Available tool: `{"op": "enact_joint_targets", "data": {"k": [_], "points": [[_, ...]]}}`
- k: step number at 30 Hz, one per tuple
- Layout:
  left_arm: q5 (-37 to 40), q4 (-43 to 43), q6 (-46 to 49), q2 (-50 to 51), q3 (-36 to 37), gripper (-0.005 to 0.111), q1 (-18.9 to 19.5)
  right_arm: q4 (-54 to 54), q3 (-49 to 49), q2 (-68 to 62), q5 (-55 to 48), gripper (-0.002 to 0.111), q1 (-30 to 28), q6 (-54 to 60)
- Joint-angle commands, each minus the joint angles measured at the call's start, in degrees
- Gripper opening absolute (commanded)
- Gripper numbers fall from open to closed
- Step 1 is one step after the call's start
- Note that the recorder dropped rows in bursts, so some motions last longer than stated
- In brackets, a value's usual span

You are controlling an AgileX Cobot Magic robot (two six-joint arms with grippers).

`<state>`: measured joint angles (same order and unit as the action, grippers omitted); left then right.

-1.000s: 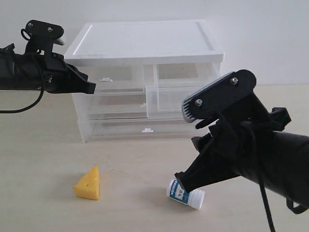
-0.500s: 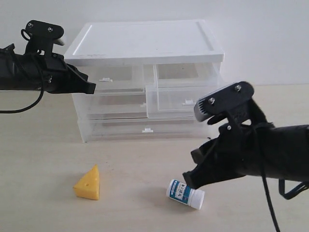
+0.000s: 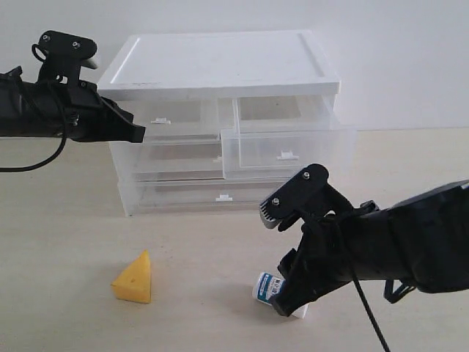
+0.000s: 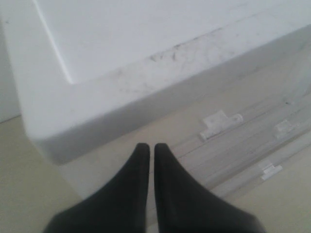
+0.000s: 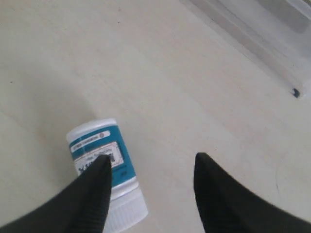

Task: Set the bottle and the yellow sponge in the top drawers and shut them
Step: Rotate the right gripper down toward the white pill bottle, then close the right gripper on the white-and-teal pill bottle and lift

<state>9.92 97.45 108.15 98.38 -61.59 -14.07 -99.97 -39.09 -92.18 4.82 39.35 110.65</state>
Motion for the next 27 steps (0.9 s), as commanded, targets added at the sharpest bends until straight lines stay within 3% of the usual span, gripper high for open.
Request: {"op": "enact_joint_targets", "data": {"k": [1,18,27], "points": [[0.5,-0.01,-0.14,0.0,-0.33,0.004,0.19,0.32,-2.42,-2.52,1.1,0.047,-0.43,0.9],[0.37,-0.01,0.26,0.0,-0.33,0.004,0.19,0.02,-3.16,-5.51,-8.74,0.047,-0.43,-3.47],[0.37,-0.01,0.26,0.0,-0.33,0.004,0.19,0.31,0.02,-5.63,-7.73,0.047,-0.43,-1.77]]}}
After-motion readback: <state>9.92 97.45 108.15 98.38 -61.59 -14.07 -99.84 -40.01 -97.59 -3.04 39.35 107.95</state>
